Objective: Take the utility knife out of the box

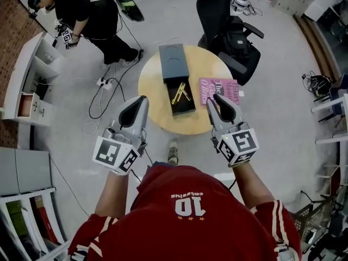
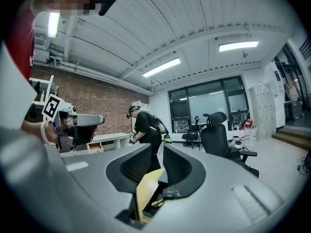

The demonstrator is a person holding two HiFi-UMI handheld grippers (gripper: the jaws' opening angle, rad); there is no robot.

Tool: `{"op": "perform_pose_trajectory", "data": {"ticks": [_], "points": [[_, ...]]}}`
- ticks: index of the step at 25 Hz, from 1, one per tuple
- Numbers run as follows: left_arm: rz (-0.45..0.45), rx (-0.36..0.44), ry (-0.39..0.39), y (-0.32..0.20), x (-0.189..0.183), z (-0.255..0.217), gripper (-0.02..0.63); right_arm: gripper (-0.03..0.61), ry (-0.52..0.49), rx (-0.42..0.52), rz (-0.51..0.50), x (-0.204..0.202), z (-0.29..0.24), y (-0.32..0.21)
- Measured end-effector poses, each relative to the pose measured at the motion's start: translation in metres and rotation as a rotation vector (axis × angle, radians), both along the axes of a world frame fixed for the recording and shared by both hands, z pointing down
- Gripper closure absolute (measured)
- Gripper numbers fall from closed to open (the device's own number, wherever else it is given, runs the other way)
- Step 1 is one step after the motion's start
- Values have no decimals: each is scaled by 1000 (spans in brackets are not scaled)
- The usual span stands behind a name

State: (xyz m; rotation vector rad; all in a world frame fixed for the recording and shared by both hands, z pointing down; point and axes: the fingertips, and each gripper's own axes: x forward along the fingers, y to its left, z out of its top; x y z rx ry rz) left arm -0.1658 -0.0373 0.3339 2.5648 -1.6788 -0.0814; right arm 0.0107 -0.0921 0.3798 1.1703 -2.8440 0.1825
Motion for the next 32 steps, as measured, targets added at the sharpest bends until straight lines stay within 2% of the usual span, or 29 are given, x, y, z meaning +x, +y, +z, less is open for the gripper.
{"op": "perform_pose_trajectory", "data": {"ticks": [9, 20, 28, 32], "points": [[23, 17, 28, -36, -19, -6, 611, 509, 28, 19, 15, -15, -6, -34], [58, -3, 45, -74, -36, 8, 611, 499, 77, 1, 39, -32, 16, -67], [86, -16, 39, -94, -41, 18, 611, 481, 194, -29, 34, -41, 64, -86], [100, -27, 33, -99, -42, 26, 611, 453, 290, -80, -17, -52, 106, -90]]}}
